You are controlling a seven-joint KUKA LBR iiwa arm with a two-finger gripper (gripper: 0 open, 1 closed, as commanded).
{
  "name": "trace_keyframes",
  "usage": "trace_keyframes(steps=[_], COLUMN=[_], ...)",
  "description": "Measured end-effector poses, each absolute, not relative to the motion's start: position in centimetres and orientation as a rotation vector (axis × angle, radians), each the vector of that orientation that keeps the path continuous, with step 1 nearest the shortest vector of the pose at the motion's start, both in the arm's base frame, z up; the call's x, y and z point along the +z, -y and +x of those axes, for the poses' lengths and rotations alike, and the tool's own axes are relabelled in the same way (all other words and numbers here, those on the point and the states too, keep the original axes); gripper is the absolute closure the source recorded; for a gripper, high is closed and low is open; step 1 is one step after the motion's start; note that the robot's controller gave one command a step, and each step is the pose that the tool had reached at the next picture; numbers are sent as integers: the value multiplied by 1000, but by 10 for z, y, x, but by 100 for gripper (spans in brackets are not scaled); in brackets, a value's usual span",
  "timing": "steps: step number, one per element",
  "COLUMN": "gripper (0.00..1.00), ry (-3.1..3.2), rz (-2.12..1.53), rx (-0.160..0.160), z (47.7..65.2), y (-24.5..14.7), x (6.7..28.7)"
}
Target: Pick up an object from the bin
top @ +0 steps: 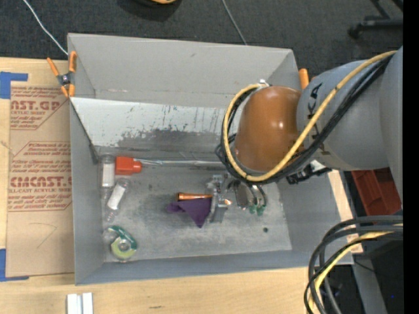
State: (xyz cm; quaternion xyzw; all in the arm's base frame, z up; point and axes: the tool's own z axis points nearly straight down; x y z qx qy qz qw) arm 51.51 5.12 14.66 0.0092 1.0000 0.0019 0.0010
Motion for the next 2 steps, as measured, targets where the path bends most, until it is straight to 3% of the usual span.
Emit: trace_keyframes(steps=[1,2], gripper=[100,100], ry=[-3140,-3132], rz=[29,109], rx=[6,7], z=[515,502], y=[-51,-36], x=[147,359])
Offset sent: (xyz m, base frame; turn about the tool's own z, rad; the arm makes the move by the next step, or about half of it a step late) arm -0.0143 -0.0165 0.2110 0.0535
